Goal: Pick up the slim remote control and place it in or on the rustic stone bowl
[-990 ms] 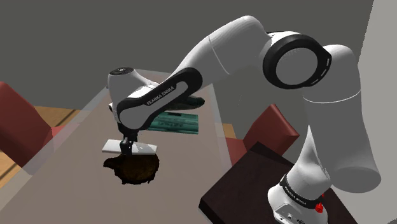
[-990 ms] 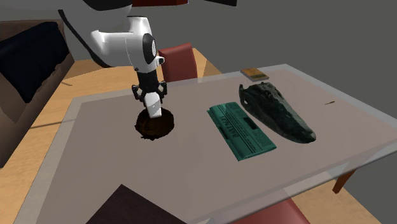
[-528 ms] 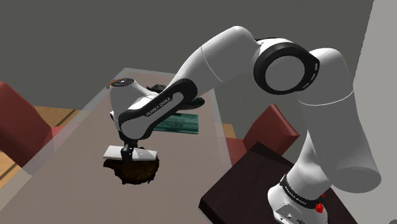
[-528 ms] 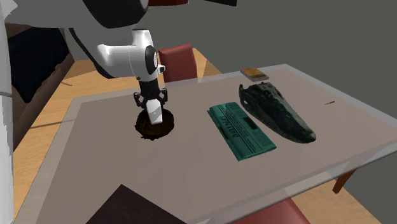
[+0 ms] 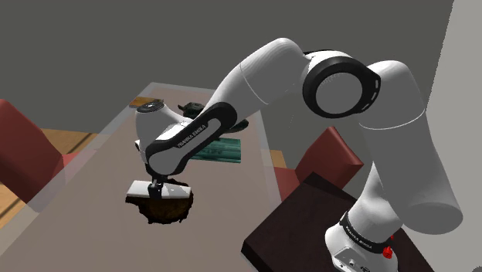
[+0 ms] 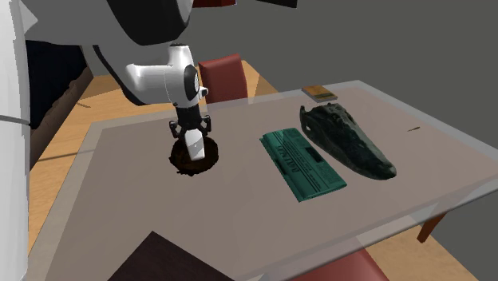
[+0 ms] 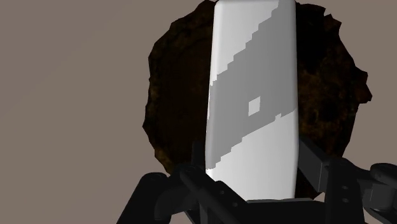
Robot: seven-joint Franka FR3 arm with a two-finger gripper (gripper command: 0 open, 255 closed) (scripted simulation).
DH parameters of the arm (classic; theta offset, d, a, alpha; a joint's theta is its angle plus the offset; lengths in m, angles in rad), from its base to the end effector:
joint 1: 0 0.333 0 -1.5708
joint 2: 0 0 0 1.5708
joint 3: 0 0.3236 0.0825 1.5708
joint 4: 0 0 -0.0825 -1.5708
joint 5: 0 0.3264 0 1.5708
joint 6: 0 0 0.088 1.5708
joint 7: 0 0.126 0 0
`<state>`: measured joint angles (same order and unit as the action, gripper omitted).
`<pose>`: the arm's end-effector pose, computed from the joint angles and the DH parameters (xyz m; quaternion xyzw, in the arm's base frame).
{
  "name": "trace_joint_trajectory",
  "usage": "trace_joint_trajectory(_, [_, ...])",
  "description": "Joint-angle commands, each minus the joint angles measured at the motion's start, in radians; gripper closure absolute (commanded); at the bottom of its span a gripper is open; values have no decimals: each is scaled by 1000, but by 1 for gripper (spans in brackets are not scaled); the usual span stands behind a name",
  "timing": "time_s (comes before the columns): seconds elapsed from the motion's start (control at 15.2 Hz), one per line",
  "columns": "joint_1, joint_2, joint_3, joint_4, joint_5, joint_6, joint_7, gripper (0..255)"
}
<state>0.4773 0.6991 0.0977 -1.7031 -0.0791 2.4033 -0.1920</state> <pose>0.5425 0.3409 0.2178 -0.9206 -0.3905 -0.0018 0.0051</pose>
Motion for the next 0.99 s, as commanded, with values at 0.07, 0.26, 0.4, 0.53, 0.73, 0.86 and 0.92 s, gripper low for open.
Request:
trace_joint_trajectory(0.07, [0, 0, 0, 0, 0, 0, 0, 255])
trace_joint_trajectory(0.26, [0, 0, 0, 0, 0, 1, 0, 0])
trace_joint_trajectory(0.4, [0, 0, 0, 0, 0, 0, 0, 0])
trace_joint_trajectory(0.53, [-2, -25, 2, -4, 2, -20, -1, 0])
trace_joint_trajectory(0.73, [-6, -89, 8, -7, 9, -82, -6, 0])
trace_joint_trajectory(0.86, [-6, -89, 8, -7, 10, -82, -6, 0])
trace_joint_trajectory(0.92, [-6, -89, 8, -7, 10, -82, -6, 0])
